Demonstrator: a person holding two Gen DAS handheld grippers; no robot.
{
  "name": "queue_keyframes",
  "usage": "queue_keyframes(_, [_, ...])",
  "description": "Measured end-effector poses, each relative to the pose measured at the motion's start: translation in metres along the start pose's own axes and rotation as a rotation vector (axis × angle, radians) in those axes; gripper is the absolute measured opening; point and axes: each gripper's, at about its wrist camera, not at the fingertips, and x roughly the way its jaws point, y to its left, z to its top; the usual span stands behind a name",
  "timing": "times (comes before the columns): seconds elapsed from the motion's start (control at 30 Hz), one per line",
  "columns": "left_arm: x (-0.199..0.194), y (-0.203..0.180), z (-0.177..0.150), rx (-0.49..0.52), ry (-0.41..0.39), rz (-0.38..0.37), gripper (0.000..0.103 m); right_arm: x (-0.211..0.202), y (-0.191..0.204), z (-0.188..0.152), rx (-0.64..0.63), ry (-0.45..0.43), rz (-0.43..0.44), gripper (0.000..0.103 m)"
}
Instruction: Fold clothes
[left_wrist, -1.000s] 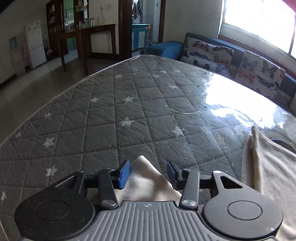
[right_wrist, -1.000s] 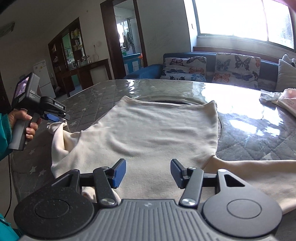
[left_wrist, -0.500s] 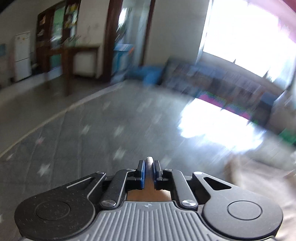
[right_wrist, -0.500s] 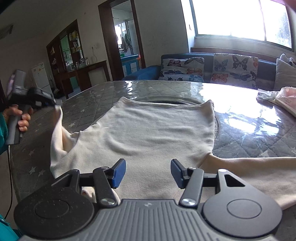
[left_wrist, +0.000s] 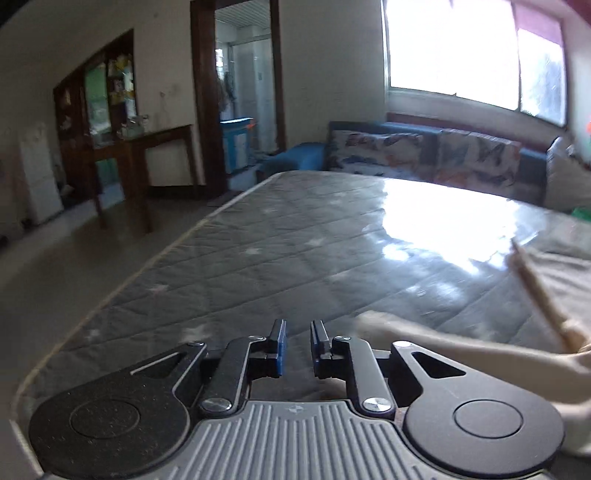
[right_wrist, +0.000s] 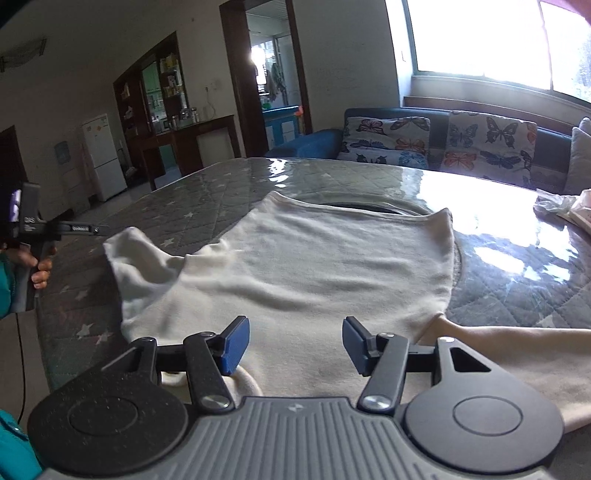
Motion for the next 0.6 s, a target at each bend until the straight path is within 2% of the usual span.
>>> queue_keyframes(0.07, [0.0,0.002,0.0,-0.02,0.001,0.022,0.02,0.0,0.003,0.0,-0.008,0.007,0.026,0.058])
queue_keyframes(0.13, [-0.006,-0.001,0.007,-0.035,-0.018,-0.008,0.02,0.003,0.006,-0.002,-0.018,0.022,0.045,0.058])
queue_keyframes(0.17, [-0.007,-0.004,0.011,-0.032,-0.032,-0.031,0.028,0.005,0.007,-0.003,-0.026,0.039,0.061,0.058])
queue_keyframes(0.2, [-0.008,-0.01,0.015,-0.02,-0.038,-0.052,0.045,0.007,0.008,-0.004,-0.029,0.046,0.066,0.058])
queue_keyframes(0.23, [-0.008,-0.017,0.019,-0.001,-0.04,-0.073,0.055,0.009,0.01,-0.006,-0.036,0.059,0.074,0.058])
queue_keyframes(0.27, [-0.005,-0.023,0.022,0.023,-0.042,-0.09,0.059,0.011,0.012,-0.008,-0.045,0.071,0.082,0.058])
queue_keyframes(0.37, [0.01,-0.041,0.027,0.082,0.003,-0.146,0.06,0.013,0.018,-0.013,-0.06,0.096,0.094,0.059])
queue_keyframes(0.43, [0.023,-0.047,0.028,0.095,0.044,-0.156,0.06,0.014,0.02,-0.015,-0.061,0.104,0.096,0.059])
queue_keyframes(0.47, [0.029,-0.049,0.029,0.094,0.062,-0.164,0.059,0.013,0.02,-0.016,-0.06,0.105,0.095,0.059])
queue_keyframes(0.53, [0.038,-0.05,0.03,0.095,0.089,-0.191,0.033,0.013,0.019,-0.017,-0.058,0.106,0.094,0.06])
queue_keyframes(0.57, [0.039,-0.051,0.03,0.101,0.084,-0.205,0.016,0.012,0.019,-0.016,-0.057,0.107,0.095,0.06])
queue_keyframes(0.6, [0.037,-0.052,0.029,0.119,0.058,-0.201,0.015,0.012,0.019,-0.016,-0.06,0.11,0.096,0.06])
